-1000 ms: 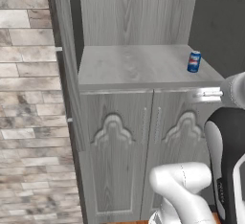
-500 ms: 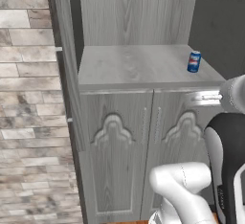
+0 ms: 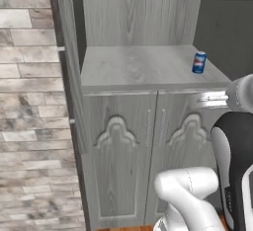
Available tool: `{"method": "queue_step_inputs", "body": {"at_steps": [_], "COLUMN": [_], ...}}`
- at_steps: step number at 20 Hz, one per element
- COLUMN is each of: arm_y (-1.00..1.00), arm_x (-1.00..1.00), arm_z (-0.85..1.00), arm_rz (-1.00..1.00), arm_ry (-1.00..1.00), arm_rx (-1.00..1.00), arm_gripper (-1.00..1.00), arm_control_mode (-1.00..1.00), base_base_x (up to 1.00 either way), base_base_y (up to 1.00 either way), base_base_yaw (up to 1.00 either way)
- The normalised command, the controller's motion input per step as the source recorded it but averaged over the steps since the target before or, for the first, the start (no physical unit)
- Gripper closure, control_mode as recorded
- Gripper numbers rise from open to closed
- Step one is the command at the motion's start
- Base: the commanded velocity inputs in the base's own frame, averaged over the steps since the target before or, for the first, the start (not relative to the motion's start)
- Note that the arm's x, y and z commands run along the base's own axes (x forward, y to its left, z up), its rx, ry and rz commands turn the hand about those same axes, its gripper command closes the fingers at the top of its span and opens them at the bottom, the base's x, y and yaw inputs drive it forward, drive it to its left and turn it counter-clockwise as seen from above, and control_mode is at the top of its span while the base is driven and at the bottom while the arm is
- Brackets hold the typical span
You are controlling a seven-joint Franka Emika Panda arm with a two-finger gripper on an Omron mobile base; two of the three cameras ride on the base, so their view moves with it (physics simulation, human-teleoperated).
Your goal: Pick the boxed drink, boxed drink, can from the counter and place them in the open cabinet.
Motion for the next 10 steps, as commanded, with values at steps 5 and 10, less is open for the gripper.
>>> {"method": "queue_step_inputs", "body": {"at_steps": [5, 10], "arm_y": [0.00, 0.00], "arm_x": [0.00, 0.00], "arm_z": [0.00, 0.00], "arm_rz": [0.00, 0.00], "arm_ry": [0.00, 0.00], "arm_rx": [0.00, 0.00], "arm_gripper": [-1.00, -1.00], "arm_control_mode": [1.00, 1.00], "base_base_x": [-0.74, -1.00], "base_base_y": [0.00, 0.00], "base_base_yaw": [-0.17, -0.23]}}
